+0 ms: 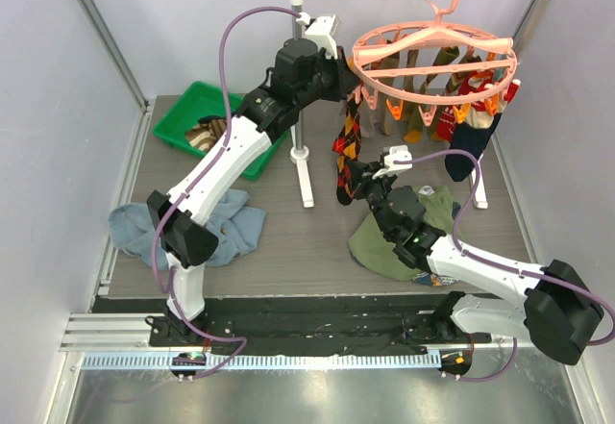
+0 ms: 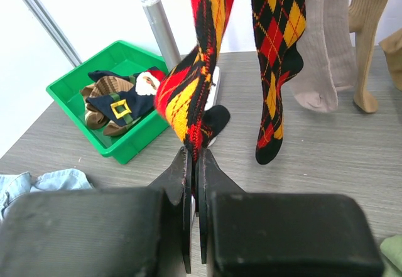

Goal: Remove the socks clipped to the hanger

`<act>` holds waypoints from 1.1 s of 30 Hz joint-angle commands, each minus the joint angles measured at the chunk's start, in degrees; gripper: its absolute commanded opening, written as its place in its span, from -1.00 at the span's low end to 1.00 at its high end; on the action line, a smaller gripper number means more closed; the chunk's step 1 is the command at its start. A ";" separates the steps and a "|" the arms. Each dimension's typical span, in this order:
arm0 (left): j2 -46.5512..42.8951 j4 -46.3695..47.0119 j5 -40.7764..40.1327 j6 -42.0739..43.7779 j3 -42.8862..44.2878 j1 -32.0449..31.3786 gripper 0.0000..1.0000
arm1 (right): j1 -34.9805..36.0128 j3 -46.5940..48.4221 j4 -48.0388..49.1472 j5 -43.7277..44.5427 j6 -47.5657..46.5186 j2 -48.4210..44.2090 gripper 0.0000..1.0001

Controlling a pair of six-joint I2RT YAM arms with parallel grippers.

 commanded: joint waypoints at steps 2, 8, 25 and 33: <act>-0.63 3.46 0.37 -0.32 0.40 -0.27 -1.00 | 0.36 -0.61 1.92 0.69 1.57 -2.21 -0.98; -0.98 1.62 0.81 -0.58 0.14 -0.27 -1.00 | 0.36 -1.75 -0.44 0.34 3.06 -4.15 -0.98; -21.79 2.15 5.64 5.55 -27.42 -0.27 0.76 | 0.36 -0.52 -22.32 -3.97 7.01 -19.96 -0.98; -35.16 2.41 19.69 12.94 -47.40 -0.27 0.91 | 0.27 2.91 -21.99 -14.77 12.46 -21.90 -0.98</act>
